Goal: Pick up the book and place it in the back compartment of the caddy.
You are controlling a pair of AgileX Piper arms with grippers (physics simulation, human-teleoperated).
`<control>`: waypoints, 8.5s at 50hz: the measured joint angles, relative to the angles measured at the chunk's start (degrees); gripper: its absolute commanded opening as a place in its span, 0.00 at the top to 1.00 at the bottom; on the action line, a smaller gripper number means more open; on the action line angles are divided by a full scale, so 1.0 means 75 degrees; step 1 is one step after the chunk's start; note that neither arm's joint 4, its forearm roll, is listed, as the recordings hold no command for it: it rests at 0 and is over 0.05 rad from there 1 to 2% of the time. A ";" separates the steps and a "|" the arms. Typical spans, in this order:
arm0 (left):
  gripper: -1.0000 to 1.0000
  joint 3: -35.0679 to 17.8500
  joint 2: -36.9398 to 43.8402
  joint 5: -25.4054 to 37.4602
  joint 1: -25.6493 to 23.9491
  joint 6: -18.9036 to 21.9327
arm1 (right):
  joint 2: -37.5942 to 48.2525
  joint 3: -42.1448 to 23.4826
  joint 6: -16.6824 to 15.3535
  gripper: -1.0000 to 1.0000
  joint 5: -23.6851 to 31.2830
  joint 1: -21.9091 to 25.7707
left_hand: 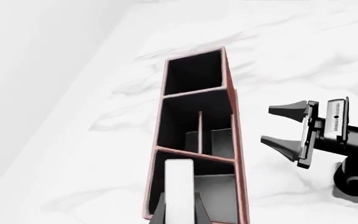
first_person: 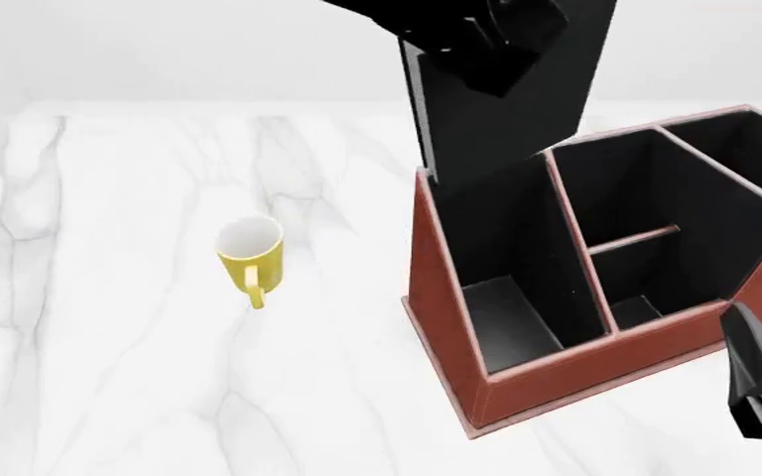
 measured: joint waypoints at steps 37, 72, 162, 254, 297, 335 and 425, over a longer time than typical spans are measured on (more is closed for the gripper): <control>1.00 -0.1170 0.2321 -0.1664 -0.0760 -0.0418 | 0.0187 -0.0002 0.0066 0.00 -0.0148 0.0032; 1.00 -0.2955 0.4417 -0.1482 -0.0958 -0.0227 | 0.0524 0.0000 0.0149 0.00 -0.0435 0.0016; 1.00 -0.3045 0.5840 -0.2454 -0.0855 -0.0287 | 0.1162 -0.0003 0.0274 0.00 -0.0973 -0.0060; 0.00 -0.3082 0.6235 -0.3078 -0.0734 -0.0224 | 0.1341 0.0002 0.0147 0.00 -0.1074 -0.0165; 0.00 -0.0460 0.3829 -0.4002 -0.0630 0.0168 | 0.0958 -0.0004 0.0254 0.00 -0.0778 -0.0157; 0.00 0.5256 -0.1333 -0.7320 0.1025 0.0047 | 0.0812 -0.0002 0.0203 0.00 -0.0675 -0.0109; 0.00 0.9965 -0.3628 -1.0894 0.4029 -0.2705 | -0.0534 -0.6752 -0.0336 0.00 0.4224 0.0449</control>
